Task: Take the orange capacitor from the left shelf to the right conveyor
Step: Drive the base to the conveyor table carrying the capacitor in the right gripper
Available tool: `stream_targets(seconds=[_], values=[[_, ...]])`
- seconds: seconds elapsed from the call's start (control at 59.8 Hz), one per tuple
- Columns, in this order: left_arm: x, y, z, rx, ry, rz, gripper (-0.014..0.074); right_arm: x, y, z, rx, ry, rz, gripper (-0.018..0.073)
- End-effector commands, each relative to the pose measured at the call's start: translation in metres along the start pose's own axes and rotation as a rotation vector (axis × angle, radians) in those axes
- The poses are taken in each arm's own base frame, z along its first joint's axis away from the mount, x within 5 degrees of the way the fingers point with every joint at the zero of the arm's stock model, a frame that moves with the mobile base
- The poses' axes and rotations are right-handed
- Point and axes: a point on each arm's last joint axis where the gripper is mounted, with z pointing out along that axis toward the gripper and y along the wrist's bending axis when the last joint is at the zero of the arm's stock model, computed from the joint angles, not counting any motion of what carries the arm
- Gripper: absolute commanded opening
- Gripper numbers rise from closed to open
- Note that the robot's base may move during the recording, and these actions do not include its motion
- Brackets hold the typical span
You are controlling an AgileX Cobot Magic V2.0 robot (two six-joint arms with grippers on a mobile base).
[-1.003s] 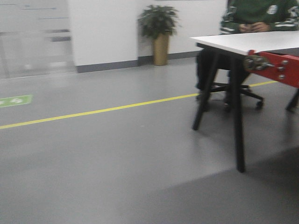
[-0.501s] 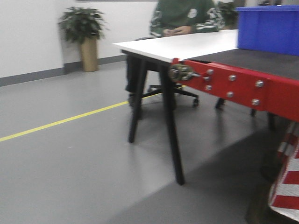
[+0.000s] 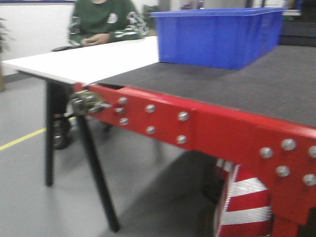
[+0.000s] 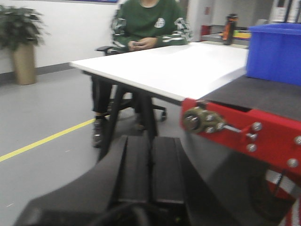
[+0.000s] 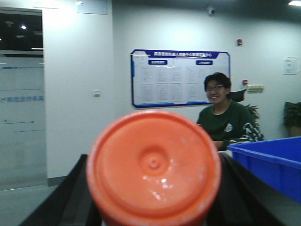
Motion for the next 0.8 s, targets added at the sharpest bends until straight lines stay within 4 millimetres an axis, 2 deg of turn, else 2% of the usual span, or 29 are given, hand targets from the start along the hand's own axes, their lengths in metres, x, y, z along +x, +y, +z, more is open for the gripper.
stream_targets(seconds=[0.0, 0.785], values=[[-0.0013, -0.0004, -0.0004, 0.007, -0.077, -0.003, -0.0126, -0.0185, 0.002, -0.0038, -0.012, -0.122, -0.021, 0.0048], [-0.0013, -0.0004, -0.0004, 0.007, -0.077, -0.003, -0.0126, -0.0185, 0.002, -0.0038, -0.012, -0.122, -0.021, 0.0048]])
